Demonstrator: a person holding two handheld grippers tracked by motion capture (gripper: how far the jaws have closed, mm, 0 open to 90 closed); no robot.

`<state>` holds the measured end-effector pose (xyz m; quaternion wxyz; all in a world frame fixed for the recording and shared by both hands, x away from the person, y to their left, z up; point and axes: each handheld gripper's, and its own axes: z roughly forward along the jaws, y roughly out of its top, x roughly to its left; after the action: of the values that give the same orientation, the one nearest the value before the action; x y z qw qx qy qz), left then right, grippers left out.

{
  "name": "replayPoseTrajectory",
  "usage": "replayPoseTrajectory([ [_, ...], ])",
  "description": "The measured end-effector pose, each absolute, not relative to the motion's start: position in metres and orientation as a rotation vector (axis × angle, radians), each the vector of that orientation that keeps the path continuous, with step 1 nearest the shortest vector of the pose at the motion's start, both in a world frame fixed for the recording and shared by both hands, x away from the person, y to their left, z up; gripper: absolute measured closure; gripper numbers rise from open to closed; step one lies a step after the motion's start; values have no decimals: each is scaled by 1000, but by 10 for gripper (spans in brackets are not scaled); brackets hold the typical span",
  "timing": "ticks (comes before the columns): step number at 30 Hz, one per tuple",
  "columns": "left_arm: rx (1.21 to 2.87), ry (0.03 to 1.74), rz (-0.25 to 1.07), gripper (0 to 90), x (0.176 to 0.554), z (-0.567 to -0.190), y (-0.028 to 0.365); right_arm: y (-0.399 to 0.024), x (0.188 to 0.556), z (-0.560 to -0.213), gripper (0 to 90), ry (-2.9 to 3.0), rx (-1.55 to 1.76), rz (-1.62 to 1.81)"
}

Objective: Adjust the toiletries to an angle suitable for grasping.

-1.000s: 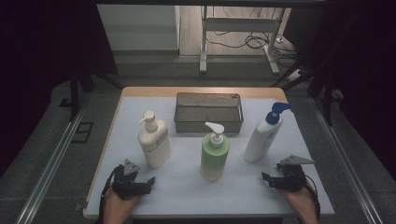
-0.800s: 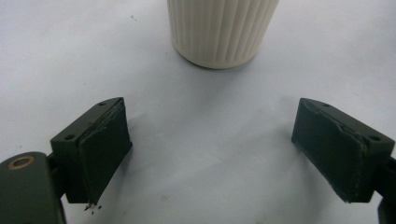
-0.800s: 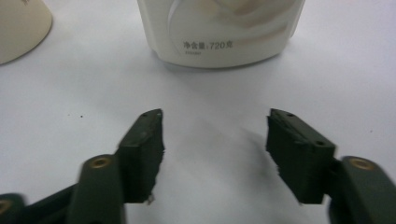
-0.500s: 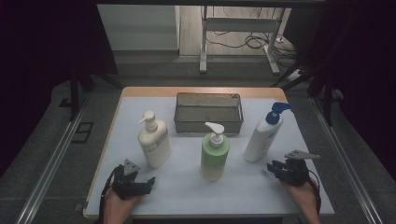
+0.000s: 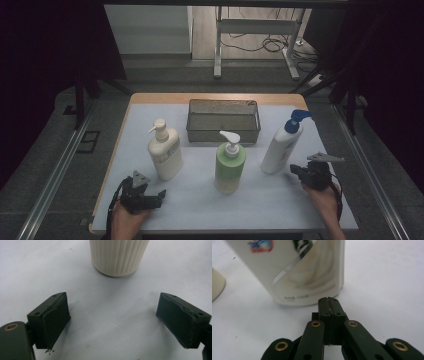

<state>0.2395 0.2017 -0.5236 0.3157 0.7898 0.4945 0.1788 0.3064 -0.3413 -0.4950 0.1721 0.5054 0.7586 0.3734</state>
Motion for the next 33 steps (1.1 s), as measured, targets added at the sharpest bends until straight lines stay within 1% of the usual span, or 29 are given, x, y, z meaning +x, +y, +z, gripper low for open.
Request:
replayPoseTrajectory([
  [9, 2080, 1302, 471, 109, 239, -524, 202, -339, 322, -497, 892, 2146, 1448, 1054],
  [20, 2080, 1303, 470, 109, 240, -524, 202, -337, 330, -498, 896, 2141, 1461, 1044],
  [33, 2079, 1303, 470, 109, 240, -524, 202, -331, 354, -499, 895, 2122, 1469, 1050],
])
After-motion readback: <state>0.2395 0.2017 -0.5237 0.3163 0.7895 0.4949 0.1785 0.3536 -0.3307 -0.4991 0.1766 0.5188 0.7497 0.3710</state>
